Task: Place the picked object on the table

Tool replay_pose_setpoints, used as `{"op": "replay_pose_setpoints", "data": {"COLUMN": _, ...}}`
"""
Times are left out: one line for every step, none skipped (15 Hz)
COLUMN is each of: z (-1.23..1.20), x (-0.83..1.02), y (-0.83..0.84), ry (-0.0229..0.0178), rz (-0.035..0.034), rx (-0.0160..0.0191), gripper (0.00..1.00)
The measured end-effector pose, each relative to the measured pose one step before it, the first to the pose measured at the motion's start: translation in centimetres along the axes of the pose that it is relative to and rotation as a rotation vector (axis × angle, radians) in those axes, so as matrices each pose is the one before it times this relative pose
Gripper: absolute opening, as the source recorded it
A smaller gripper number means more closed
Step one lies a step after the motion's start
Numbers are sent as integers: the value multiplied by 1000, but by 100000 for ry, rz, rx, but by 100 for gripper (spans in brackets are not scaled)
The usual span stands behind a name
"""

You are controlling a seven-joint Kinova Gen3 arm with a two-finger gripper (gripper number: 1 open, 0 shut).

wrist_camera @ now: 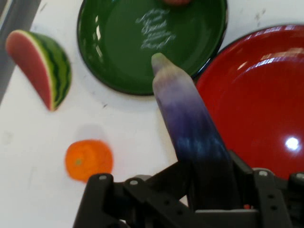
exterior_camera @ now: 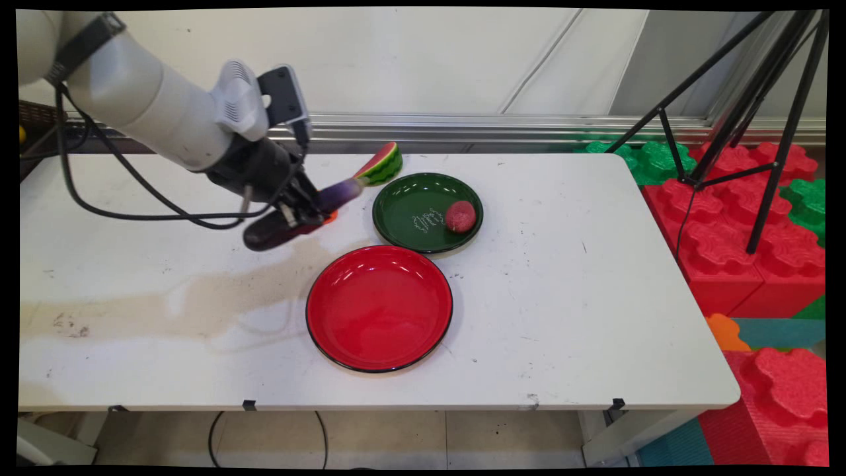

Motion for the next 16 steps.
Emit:
{"op": "replay_pose_setpoints", "data": {"z": -4, "x": -481, "y": -659, "ry": -1003, "rz": 2219, "rx": 406, "gripper": 0}}
{"op": "replay_pose_setpoints", "data": {"z": 130, "x": -427, "y": -550, "ry": -941, "rz": 1823, "rx": 214, "gripper": 0}}
{"op": "replay_pose_setpoints", "data": {"z": 275, "x": -477, "y": -607, "ry": -997, "rz": 2019, "rx": 2, "gripper": 0}}
{"op": "replay_pose_setpoints", "data": {"z": 410, "x": -485, "y": -583, "ry": -1054, "rz": 1763, "rx": -257, "gripper": 0}}
{"op": "replay_pose_setpoints", "data": {"z": 477, "x": -391, "y": -488, "ry": -906, "rz": 1375, "rx": -416, "gripper": 0}}
{"op": "replay_pose_setpoints", "data": {"z": 671, "x": -408, "y": -539, "ry": -1052, "rz": 1426, "rx": -610, "gripper": 0}}
{"op": "replay_pose_setpoints", "data": {"z": 693, "x": -374, "y": -505, "ry": -966, "rz": 1313, "rx": -678, "gripper": 0}}
{"op": "replay_pose_setpoints", "data": {"z": 656, "x": -273, "y": -396, "ry": -768, "rz": 979, "rx": -714, "gripper": 0}}
{"op": "replay_pose_setpoints", "data": {"z": 443, "x": -154, "y": -240, "ry": -430, "rz": 629, "rx": -521, "gripper": 0}}
{"op": "replay_pose_setpoints", "data": {"z": 721, "x": -200, "y": -333, "ry": -619, "rz": 952, "rx": -901, "gripper": 0}}
{"op": "replay_pose_setpoints", "data": {"z": 517, "x": -85, "y": -205, "ry": -295, "rz": 688, "rx": -694, "gripper": 0}}
{"op": "replay_pose_setpoints", "data": {"z": 763, "x": -91, "y": -298, "ry": -400, "rz": 1006, "rx": -1070, "gripper": 0}}
{"op": "replay_pose_setpoints", "data": {"z": 864, "x": -93, "y": -325, "ry": -281, "rz": 1215, "rx": -1136, "gripper": 0}}
{"op": "replay_pose_setpoints", "data": {"z": 868, "x": -93, "y": -292, "ry": -256, "rz": 1124, "rx": -1137, "gripper": 0}}
{"op": "replay_pose_setpoints", "data": {"z": 753, "x": -71, "y": -250, "ry": -250, "rz": 726, "rx": -1039, "gripper": 0}}
{"op": "replay_pose_setpoints", "data": {"z": 823, "x": -90, "y": -268, "ry": -180, "rz": 543, "rx": -1167, "gripper": 0}}
